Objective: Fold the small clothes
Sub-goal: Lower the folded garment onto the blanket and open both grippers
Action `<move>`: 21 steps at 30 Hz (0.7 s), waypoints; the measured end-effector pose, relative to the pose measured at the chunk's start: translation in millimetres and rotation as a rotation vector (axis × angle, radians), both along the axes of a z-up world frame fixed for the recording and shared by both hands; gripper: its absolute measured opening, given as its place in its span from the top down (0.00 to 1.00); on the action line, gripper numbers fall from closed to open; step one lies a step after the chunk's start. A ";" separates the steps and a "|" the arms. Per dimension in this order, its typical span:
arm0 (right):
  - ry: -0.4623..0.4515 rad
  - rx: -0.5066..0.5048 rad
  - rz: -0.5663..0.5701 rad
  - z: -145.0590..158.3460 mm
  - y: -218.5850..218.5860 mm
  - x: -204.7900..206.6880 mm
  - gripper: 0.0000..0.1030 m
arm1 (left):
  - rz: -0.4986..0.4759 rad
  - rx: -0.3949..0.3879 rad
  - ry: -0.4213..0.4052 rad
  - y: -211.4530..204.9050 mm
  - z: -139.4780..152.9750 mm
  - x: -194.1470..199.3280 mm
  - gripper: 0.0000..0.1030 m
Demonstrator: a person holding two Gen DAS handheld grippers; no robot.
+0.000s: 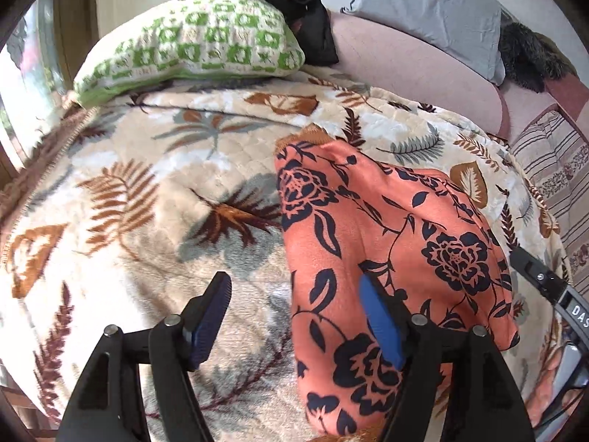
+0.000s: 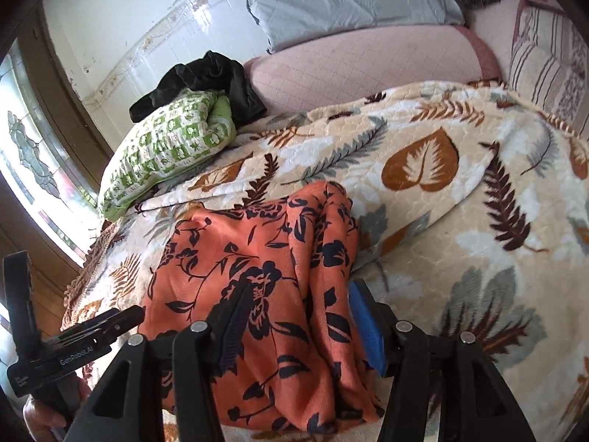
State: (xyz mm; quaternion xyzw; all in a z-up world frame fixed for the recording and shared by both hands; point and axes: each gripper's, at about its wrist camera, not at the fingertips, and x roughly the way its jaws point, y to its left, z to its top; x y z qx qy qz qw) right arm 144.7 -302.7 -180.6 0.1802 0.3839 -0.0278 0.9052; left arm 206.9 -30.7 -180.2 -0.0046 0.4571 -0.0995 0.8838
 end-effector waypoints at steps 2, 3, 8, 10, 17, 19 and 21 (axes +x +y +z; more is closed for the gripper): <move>-0.024 -0.030 0.001 16.7 5.1 -18.1 0.41 | 0.031 0.052 -0.079 3.8 18.5 -19.2 0.19; -0.027 -0.036 0.001 23.9 8.0 -25.4 0.41 | 0.043 0.073 -0.111 5.2 27.4 -29.0 0.19; -0.028 -0.074 0.001 58.9 24.6 -58.8 0.41 | 0.068 0.131 -0.199 8.1 67.5 -69.6 0.18; -0.039 -0.089 0.005 74.2 31.1 -70.4 0.41 | 0.073 0.150 -0.225 8.4 81.7 -82.8 0.18; -0.063 -0.140 0.016 117.7 52.8 -97.9 0.41 | 0.094 0.175 -0.333 14.5 130.1 -127.0 0.17; -0.067 -0.152 0.022 125.9 59.3 -104.5 0.41 | 0.107 0.173 -0.359 16.4 143.2 -136.4 0.09; -0.071 -0.167 0.024 132.5 64.5 -109.9 0.41 | 0.122 0.173 -0.404 18.2 157.0 -147.4 0.03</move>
